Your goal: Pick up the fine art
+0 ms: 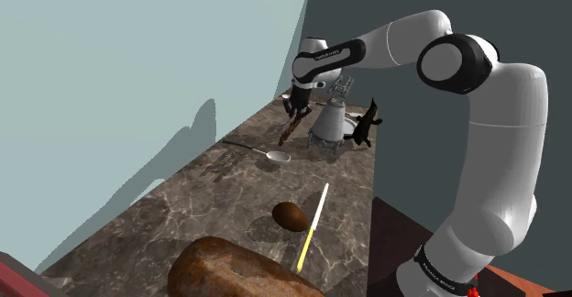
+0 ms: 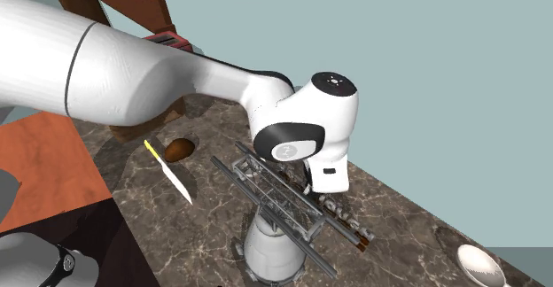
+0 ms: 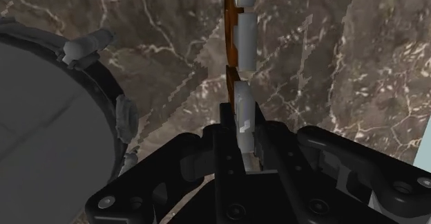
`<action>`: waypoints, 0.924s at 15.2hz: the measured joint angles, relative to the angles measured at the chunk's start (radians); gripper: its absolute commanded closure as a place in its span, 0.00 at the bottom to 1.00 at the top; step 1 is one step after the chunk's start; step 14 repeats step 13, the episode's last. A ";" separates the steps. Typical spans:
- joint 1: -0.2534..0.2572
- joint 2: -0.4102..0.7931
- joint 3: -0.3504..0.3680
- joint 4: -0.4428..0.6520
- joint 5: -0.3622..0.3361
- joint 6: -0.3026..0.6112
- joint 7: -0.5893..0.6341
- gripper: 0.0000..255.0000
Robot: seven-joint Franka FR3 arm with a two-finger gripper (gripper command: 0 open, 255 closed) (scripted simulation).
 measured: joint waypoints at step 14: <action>0.001 -0.055 0.000 0.089 -0.001 -0.145 0.004 1.00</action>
